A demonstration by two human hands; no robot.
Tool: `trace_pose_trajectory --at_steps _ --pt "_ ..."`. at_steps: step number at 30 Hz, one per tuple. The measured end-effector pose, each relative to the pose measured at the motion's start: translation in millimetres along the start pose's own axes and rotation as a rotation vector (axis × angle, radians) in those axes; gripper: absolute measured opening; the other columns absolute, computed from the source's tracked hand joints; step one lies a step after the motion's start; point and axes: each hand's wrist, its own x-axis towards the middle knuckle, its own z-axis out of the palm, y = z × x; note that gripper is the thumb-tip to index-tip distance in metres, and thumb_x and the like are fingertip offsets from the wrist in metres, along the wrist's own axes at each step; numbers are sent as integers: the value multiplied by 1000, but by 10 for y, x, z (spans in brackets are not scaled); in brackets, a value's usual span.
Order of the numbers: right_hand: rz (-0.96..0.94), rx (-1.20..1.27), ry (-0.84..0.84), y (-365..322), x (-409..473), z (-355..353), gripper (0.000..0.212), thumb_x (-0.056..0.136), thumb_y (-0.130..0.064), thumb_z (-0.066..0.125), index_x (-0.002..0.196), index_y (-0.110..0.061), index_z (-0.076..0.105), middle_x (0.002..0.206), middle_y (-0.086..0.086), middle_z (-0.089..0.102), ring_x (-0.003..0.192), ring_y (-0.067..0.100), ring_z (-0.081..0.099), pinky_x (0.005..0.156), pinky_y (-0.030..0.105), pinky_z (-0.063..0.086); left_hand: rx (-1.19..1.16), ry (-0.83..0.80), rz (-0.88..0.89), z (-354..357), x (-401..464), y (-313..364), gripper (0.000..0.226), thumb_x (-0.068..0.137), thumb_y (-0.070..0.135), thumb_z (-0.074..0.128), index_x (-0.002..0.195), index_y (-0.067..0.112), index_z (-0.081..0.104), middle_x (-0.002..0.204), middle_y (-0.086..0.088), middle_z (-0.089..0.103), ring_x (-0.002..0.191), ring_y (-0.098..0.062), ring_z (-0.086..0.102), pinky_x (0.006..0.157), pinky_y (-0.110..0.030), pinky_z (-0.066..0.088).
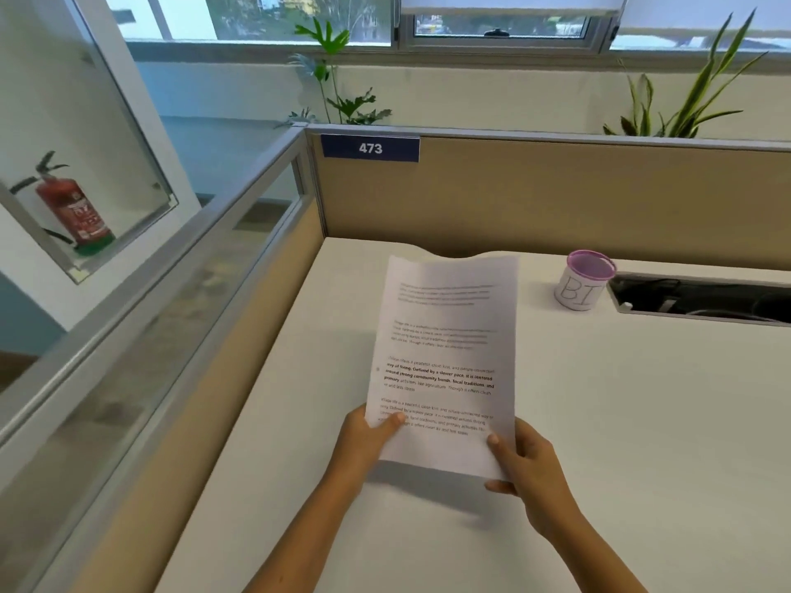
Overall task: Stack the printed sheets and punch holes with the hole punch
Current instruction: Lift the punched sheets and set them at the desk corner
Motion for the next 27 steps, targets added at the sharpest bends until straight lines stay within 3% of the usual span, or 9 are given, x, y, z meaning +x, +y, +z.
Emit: trace_pose_trajectory --at_steps 3,7,12,14,21,24,27 --pt "-7 -5 -3 -118 129 419 28 95 -10 52 122 -20 54 112 3 65 98 25 64 54 29 58 9 6 -21 -369 203 47 24 85 19 67 109 24 65 101 6 70 94 -16 66 79 -30 55" --pt "1 -32 25 -261 379 970 29 95 -6 50 122 -17 54 114 5 64 97 29 64 51 26 57 63 53 9 -799 563 152 26 85 13 67 109 22 65 100 4 70 93 -17 66 75 -29 55" --pt "-16 -115 76 -411 808 1552 29 92 -1 47 117 -15 52 112 4 60 92 19 60 47 22 55 198 154 16 -1144 1119 260 26 82 9 67 108 13 65 104 -6 70 95 -27 65 84 -42 55" --pt "-13 -144 89 -445 1023 1716 32 91 1 45 120 -9 52 114 8 59 93 23 60 46 21 54 230 190 10 -1213 1337 292 27 80 9 66 107 11 65 105 -8 70 96 -29 64 86 -46 54" --pt "9 -255 125 -496 1722 1991 28 89 3 43 114 -7 52 112 10 56 81 19 57 45 25 56 465 249 33 -1283 1899 365 32 80 14 68 110 8 57 110 -10 67 94 -28 62 70 -32 51" --pt "4 -335 138 -475 1917 2052 26 88 3 43 112 -5 51 113 13 57 89 29 59 58 41 61 539 272 68 -1286 2078 403 36 81 11 67 114 8 54 113 -11 66 95 -29 62 70 -34 54" --pt "-17 -419 174 -457 2011 2087 26 89 0 48 115 -2 48 111 18 59 82 34 61 58 41 59 589 290 94 -1263 2199 432 39 81 8 67 117 6 51 116 -12 64 100 -31 62 76 -41 56"
